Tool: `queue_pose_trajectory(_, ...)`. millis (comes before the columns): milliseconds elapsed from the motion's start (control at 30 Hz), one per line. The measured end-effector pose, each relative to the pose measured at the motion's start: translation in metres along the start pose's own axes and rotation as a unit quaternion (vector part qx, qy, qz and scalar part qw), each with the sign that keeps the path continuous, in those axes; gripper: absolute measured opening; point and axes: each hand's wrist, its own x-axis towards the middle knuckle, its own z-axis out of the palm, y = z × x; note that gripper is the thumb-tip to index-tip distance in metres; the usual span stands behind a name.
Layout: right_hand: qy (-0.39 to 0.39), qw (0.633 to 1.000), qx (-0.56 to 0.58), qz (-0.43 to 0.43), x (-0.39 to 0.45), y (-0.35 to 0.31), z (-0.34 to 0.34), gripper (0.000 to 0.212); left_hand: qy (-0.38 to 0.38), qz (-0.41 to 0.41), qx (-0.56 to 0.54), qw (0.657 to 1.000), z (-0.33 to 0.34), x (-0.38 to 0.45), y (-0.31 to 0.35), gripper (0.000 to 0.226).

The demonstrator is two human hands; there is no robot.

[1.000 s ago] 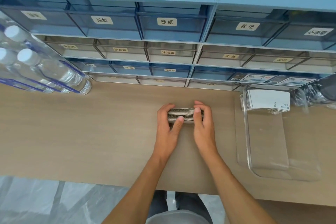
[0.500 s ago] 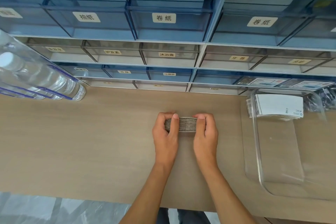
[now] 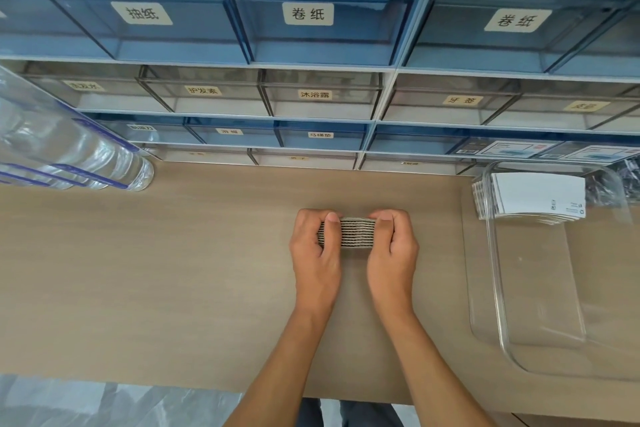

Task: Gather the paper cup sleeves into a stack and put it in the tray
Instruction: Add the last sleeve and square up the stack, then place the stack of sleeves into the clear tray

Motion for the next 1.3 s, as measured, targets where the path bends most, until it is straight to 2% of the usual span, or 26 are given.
queue_pose_trajectory(200, 0.0, 1.0, -0.022, -0.009, 0.005, 0.004, 0.0, 0.021, -0.022, 0.0, -0.004, 1.0, 0.002, 0.005, -0.002, 0.022)
queue_pose_trajectory(300, 0.0, 1.0, -0.023, -0.008, 0.004, 0.005, -0.001, 0.021, -0.068, 0.003, -0.001, 0.998, -0.004, 0.005, -0.007, 0.015)
queue_pose_trajectory(333, 0.0, 1.0, -0.023, -0.01, 0.004, 0.004, -0.001, 0.021, -0.09, 0.007, -0.002, 0.996, -0.007, 0.006, -0.008, 0.017)
queue_pose_trajectory(467, -0.009, 1.0, -0.026, -0.008, 0.005, 0.003, -0.002, 0.02, -0.175, 0.037, 0.009, 0.984, -0.017, 0.012, -0.018, 0.049)
queue_pose_trajectory(533, -0.019, 1.0, -0.02, -0.005, 0.005, 0.001, -0.003, 0.021, -0.183, 0.051, 0.016, 0.982, -0.018, 0.014, -0.02, 0.048)
queue_pose_trajectory(600, -0.052, 0.999, -0.013, -0.006, 0.005, 0.003, -0.008, 0.023, -0.176, 0.064, 0.027, 0.982, -0.018, 0.014, -0.02, 0.042)
queue_pose_trajectory(667, -0.117, 0.993, -0.012, -0.013, 0.006, 0.004, -0.018, 0.026, -0.171, 0.069, 0.041, 0.982, -0.017, 0.014, -0.021, 0.038)
queue_pose_trajectory(800, -0.24, 0.97, -0.03, 0.011, 0.014, 0.006, -0.039, 0.045, -0.177, 0.077, 0.062, 0.979, -0.021, 0.014, -0.018, 0.032)
queue_pose_trajectory(967, -0.241, 0.969, -0.056, 0.009, 0.02, 0.001, -0.044, 0.049, -0.198, 0.081, 0.054, 0.975, -0.023, 0.016, -0.009, 0.036)
queue_pose_trajectory(1133, -0.223, 0.973, 0.02, 0.049, 0.015, -0.017, -0.052, 0.044, -0.216, 0.048, 0.037, 0.974, -0.028, 0.018, 0.011, 0.048)
queue_pose_trajectory(1300, -0.174, 0.958, 0.206, 0.1, -0.002, -0.052, -0.07, 0.046, -0.18, -0.093, -0.124, 0.971, -0.042, 0.011, 0.056, 0.073)
